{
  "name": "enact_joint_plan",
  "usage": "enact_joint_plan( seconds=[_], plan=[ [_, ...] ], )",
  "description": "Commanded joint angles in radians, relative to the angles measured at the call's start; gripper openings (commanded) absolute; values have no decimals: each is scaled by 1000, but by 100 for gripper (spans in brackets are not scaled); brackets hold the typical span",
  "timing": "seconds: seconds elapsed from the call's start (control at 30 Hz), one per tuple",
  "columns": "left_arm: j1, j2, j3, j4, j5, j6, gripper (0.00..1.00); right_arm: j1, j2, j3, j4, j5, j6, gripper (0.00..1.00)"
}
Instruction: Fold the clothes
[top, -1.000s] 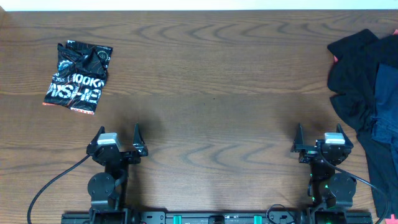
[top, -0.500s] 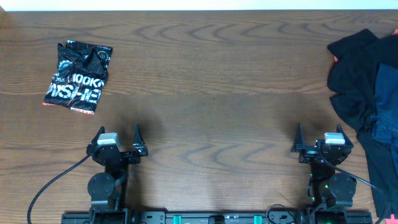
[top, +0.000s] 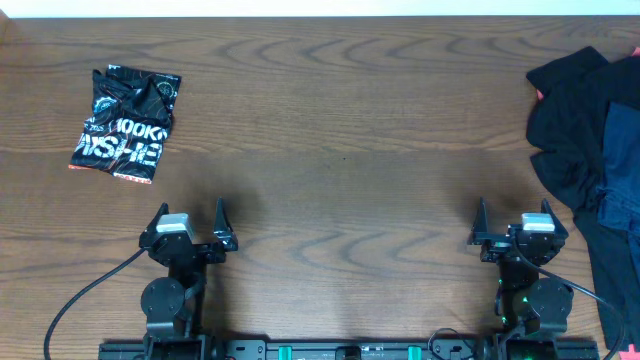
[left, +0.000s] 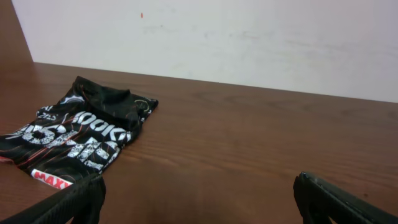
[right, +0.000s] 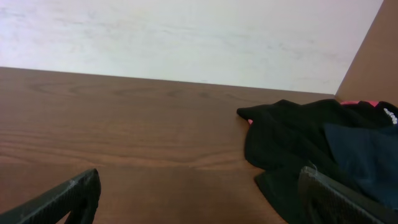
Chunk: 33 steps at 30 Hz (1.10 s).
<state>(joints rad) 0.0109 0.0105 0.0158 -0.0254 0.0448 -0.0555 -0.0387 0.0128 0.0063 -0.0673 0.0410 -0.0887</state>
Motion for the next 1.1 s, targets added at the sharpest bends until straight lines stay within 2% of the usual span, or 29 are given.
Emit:
enact_joint_plan(
  seconds=[0.0,0.5,0.6,0.77,0.93,1.07],
  plan=[
    [-5,-5,-12,-45,-31,-9,98,16,-4,-1,-4,0,-14,99],
    [-5,-5,-12,-44,-31,-9,98,16,-4,-1,3,-31,-13,99],
    [-5,-5,-12,-42,-30,-10,98,16,-4,-1,6,-31,59,99],
    [-5,-5,-3,-42,-27,-116,98,16,6,7,3,-7,95,99],
    [-5,27,51,-42,-27,-142,98,15,79,86,-36,48,95,99],
    [-5,130,159,-88,-4,-141,98,1,231,208,-121,76,95,99]
  ],
)
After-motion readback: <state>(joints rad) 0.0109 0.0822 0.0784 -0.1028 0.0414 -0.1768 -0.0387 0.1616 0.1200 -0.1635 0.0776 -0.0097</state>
